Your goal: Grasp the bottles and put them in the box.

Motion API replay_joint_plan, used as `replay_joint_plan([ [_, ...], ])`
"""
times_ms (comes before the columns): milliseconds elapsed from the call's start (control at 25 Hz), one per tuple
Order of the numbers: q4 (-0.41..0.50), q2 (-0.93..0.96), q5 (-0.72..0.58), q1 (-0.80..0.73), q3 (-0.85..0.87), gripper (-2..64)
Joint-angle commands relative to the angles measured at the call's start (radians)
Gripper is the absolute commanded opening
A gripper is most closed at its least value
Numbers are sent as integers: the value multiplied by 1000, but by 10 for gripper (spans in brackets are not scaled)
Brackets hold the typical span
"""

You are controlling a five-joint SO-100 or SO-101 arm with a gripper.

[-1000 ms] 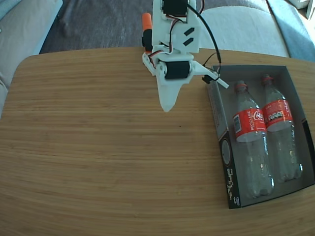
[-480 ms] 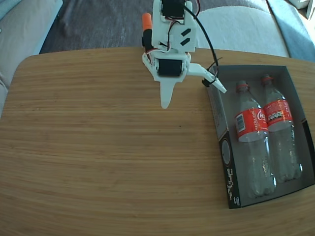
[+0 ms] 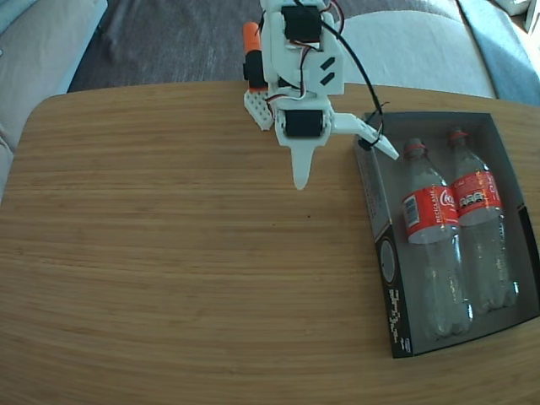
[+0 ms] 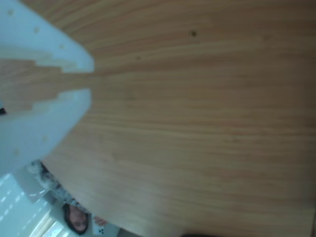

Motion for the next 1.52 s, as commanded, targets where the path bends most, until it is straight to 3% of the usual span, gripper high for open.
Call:
replay_joint_plan([
  [0, -18, 6, 8, 0, -3, -5],
  [1480, -2, 6, 2, 2, -6, -4],
])
